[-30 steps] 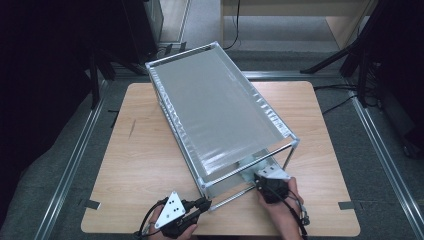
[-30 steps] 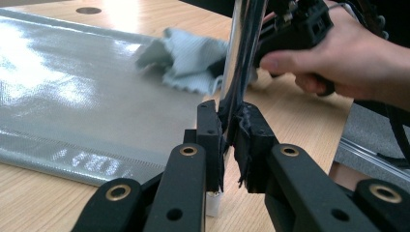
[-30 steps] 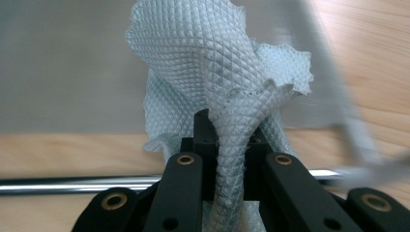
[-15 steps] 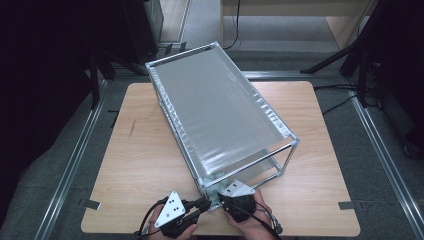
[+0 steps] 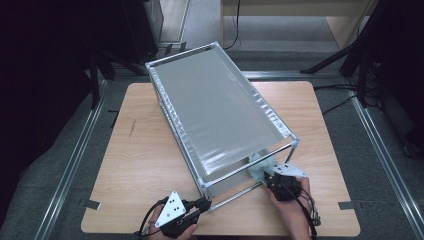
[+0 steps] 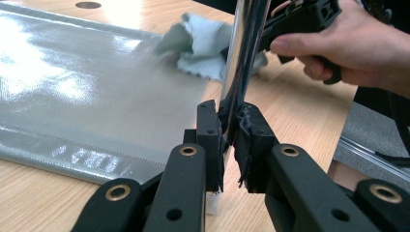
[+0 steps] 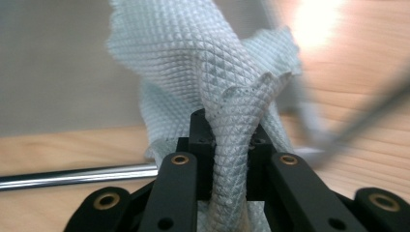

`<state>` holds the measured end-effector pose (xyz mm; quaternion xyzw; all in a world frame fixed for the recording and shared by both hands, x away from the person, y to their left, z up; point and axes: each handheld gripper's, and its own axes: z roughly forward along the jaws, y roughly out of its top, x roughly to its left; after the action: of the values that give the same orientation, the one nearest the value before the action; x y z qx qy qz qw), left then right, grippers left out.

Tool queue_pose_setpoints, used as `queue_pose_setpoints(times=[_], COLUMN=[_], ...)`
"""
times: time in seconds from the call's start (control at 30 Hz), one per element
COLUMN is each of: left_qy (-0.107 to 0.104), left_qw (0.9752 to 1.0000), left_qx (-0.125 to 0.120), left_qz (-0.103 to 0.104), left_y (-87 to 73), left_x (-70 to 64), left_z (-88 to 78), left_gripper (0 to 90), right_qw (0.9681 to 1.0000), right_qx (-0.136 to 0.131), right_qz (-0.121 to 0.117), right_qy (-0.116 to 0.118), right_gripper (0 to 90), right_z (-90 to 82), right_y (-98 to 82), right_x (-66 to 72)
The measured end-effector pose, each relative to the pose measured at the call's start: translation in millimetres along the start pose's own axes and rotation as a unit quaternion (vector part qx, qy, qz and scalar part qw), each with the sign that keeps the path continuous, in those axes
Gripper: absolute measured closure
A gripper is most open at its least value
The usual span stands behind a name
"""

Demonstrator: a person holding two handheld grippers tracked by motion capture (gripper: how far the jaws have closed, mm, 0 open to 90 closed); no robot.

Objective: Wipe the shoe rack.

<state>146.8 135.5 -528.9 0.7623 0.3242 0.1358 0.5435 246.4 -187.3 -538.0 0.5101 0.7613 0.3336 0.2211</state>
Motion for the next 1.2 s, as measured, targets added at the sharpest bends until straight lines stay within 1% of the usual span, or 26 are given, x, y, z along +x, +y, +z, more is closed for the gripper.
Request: queue_pose_setpoints(times=[0.03,0.07,0.1,0.13,0.2,0.27,0.37,0.43,0.5,0.53,0.57,0.6,0.67,0.7,0.73,0.8,0.83,0.9,0.97,1.03,1.07,1.1,1.13,1.17,1.2], left_qy=[0.001,0.002,0.003,0.003,0.004,0.004,0.004,0.004,0.003,0.003,0.003,0.002,0.002,0.002,0.002,0.002,0.003,0.004,0.004,0.004,0.004,0.003,0.002,0.002,0.002], left_qw=[1.0000,1.0000,1.0000,1.0000,1.0000,1.0000,1.0000,1.0000,1.0000,1.0000,1.0000,1.0000,1.0000,1.0000,1.0000,1.0000,1.0000,1.0000,1.0000,1.0000,1.0000,1.0000,1.0000,1.0000,1.0000], left_qx=[0.000,0.000,-0.001,-0.001,-0.001,-0.001,-0.001,-0.001,-0.001,0.000,-0.001,-0.001,-0.002,-0.002,-0.002,-0.001,-0.001,0.001,0.001,0.002,0.002,0.003,0.003,0.004,0.004], left_qz=[-0.001,-0.002,-0.002,-0.002,-0.003,-0.003,-0.004,-0.003,-0.004,-0.003,-0.004,-0.003,-0.004,-0.004,-0.004,-0.004,-0.003,-0.003,-0.002,-0.002,-0.002,-0.002,-0.002,-0.002,-0.003], left_y=[0.0,0.2,0.2,0.2,0.2,0.1,0.0,0.1,0.0,0.0,-0.1,-0.1,-0.3,-0.4,-0.5,-0.3,-0.1,0.2,0.4,0.6,0.6,0.6,0.6,0.5,0.3], left_x=[0.2,0.5,1.0,1.4,1.6,1.5,1.5,1.5,1.5,1.5,1.7,1.7,1.7,1.8,1.8,1.8,1.6,1.6,1.7,1.7,1.6,1.8,2.1,2.1,2.1], left_z=[0.1,0.2,0.1,0.2,0.1,0.2,0.2,0.2,0.1,0.0,-0.1,-0.1,0.0,-0.1,0.0,0.0,-0.1,0.0,0.0,-0.1,-0.1,-0.3,-0.5,-0.9,-1.2], left_gripper=[81.6,81.5,81.5,81.5,81.5,81.5,81.4,81.4,81.4,81.5,81.4,81.4,81.4,81.4,81.4,81.4,81.4,81.4,81.4,81.5,81.4,81.5,81.4,81.4,81.4], right_qw=[1.0000,1.0000,1.0000,1.0000,0.9999,0.9993,0.9967,0.9934,0.9892,0.9873,0.9860,0.9844,0.9825,0.9832,0.9839,0.9867,0.9886,0.9934,0.9965,0.9987,0.9992,0.9995,0.9995,0.9994,0.9994], right_qx=[0.000,0.001,-0.001,0.000,0.002,0.003,0.008,0.009,0.010,0.010,0.012,0.014,0.020,0.025,0.031,0.036,0.038,0.036,0.033,0.028,0.027,0.027,0.028,0.029,0.031], right_qz=[0.003,0.007,0.006,0.003,-0.004,-0.019,-0.050,-0.071,-0.094,-0.105,-0.111,-0.119,-0.126,-0.120,-0.121,-0.116,-0.103,-0.068,-0.039,-0.028,-0.019,-0.009,0.000,0.005,0.001], right_qy=[-0.004,-0.005,-0.007,-0.004,0.012,0.032,0.063,0.089,0.111,0.119,0.123,0.128,0.136,0.135,0.128,0.109,0.103,0.086,0.066,0.031,0.020,0.016,0.018,0.019,0.019], right_gripper=[79.4,79.7,79.9,80.0,80.1,80.2,80.3,80.3,80.4,80.3,80.3,79.8,79.6,79.5,79.4,79.4,79.4,79.5,79.5,79.4,79.3,79.3,79.4,79.5,79.4], right_z=[-1.6,-2.6,-2.9,-3.2,-3.5,-3.0,-1.2,-1.3,-3.8,-5.7,-7.7,-9.8,-12.0,-13.1,-13.6,-13.2,-12.3,-9.9,-8.1,-7.3,-7.4,-7.5,-8.1,-8.4,-8.6], right_y=[-0.3,-0.9,-1.6,-2.0,-2.4,-3.5,-5.7,-7.7,-9.7,-10.6,-11.3,-11.6,-12.3,-12.8,-13.8,-15.4,-15.0,-11.6,-8.4,-7.8,-8.1,-8.6,-8.8,-8.9,-8.8], right_x=[-2.5,-2.4,-0.4,3.3,14.8,32.3,66.5,91.6,113.5,121.7,127.6,130.5,126.5,121.7,114.2,92.9,79.6,52.4,28.4,10.3,3.5,-2.1,-5.4,-5.6,-2.9])
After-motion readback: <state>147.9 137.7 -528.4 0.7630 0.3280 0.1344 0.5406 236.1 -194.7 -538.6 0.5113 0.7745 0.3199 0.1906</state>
